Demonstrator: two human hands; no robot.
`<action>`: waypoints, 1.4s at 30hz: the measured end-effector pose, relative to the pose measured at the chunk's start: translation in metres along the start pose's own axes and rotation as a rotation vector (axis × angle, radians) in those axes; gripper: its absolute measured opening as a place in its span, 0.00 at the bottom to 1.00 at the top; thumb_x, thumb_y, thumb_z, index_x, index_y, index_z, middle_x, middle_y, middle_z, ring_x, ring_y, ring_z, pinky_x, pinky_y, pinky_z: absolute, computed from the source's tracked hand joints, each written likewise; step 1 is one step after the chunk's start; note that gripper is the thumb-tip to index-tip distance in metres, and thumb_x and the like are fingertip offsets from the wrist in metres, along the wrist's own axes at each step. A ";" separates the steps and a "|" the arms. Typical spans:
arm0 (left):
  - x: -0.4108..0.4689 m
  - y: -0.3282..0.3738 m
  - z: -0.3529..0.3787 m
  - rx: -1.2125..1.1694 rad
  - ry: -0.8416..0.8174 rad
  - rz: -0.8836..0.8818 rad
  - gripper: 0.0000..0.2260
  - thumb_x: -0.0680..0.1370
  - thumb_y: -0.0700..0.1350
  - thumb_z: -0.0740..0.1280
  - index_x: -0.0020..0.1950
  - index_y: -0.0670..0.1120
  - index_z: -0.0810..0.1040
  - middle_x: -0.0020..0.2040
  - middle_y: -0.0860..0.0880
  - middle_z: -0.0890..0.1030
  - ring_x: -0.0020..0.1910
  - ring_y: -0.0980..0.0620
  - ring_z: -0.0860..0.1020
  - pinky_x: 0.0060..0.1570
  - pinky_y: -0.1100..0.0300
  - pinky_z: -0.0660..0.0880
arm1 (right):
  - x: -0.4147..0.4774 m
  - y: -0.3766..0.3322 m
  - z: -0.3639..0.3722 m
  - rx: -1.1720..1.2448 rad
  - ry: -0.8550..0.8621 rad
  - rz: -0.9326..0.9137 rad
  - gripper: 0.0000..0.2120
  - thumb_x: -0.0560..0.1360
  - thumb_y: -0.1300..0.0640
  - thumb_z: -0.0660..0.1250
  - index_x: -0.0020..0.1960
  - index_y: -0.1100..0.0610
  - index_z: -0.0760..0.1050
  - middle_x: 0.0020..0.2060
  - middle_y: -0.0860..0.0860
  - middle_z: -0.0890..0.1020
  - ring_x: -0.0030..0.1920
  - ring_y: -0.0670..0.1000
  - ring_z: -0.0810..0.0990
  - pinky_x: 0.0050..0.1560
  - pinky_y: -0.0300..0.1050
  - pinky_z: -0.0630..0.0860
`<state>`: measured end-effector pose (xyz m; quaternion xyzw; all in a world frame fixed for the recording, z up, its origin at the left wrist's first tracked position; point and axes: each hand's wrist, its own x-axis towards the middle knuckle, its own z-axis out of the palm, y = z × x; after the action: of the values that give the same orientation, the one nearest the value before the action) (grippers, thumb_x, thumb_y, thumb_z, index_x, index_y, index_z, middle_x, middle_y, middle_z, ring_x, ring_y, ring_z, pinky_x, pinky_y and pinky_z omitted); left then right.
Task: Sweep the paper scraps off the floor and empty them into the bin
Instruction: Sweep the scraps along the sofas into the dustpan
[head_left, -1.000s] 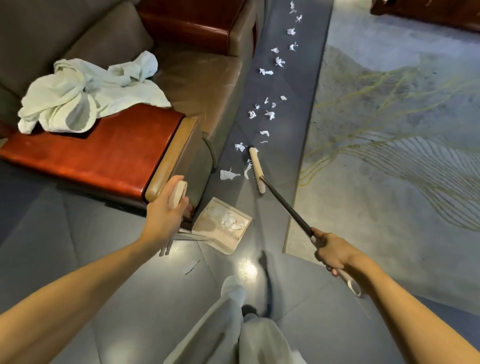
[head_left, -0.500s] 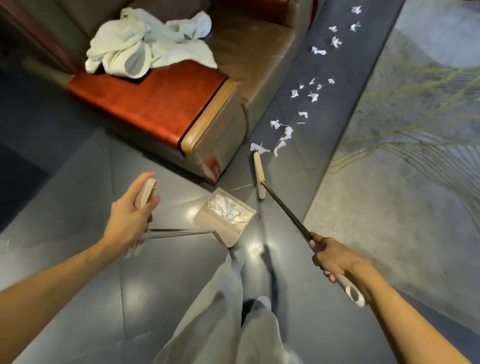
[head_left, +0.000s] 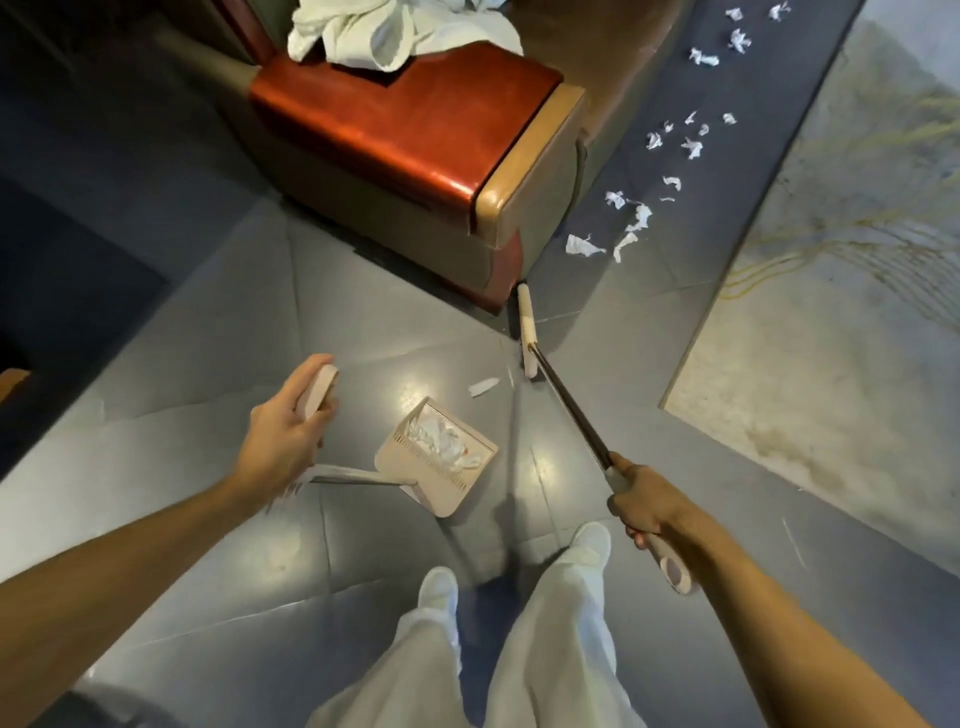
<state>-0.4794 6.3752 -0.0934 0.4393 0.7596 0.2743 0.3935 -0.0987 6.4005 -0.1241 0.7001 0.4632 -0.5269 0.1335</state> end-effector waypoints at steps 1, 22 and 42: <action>0.001 -0.005 -0.001 0.002 -0.007 0.005 0.18 0.80 0.47 0.65 0.67 0.62 0.71 0.51 0.47 0.76 0.34 0.52 0.75 0.31 0.64 0.75 | -0.006 -0.007 0.016 0.026 -0.005 -0.010 0.30 0.80 0.62 0.58 0.78 0.49 0.53 0.48 0.56 0.78 0.30 0.49 0.76 0.36 0.43 0.80; 0.029 0.069 0.039 0.119 -0.174 0.203 0.19 0.81 0.47 0.61 0.72 0.58 0.66 0.58 0.41 0.78 0.47 0.44 0.78 0.45 0.55 0.79 | -0.111 0.013 -0.020 0.365 -0.115 0.101 0.34 0.76 0.69 0.60 0.75 0.43 0.59 0.24 0.52 0.71 0.21 0.46 0.68 0.21 0.38 0.69; 0.250 0.321 0.268 -0.005 0.005 0.279 0.17 0.81 0.43 0.63 0.69 0.56 0.71 0.47 0.57 0.76 0.37 0.71 0.75 0.31 0.76 0.71 | 0.144 0.032 -0.374 0.498 0.256 -0.007 0.34 0.73 0.70 0.55 0.73 0.43 0.63 0.26 0.53 0.71 0.19 0.49 0.68 0.20 0.39 0.69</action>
<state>-0.1858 6.7638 -0.0823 0.5392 0.6914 0.3291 0.3507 0.1584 6.7093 -0.1046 0.7704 0.3352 -0.5323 -0.1039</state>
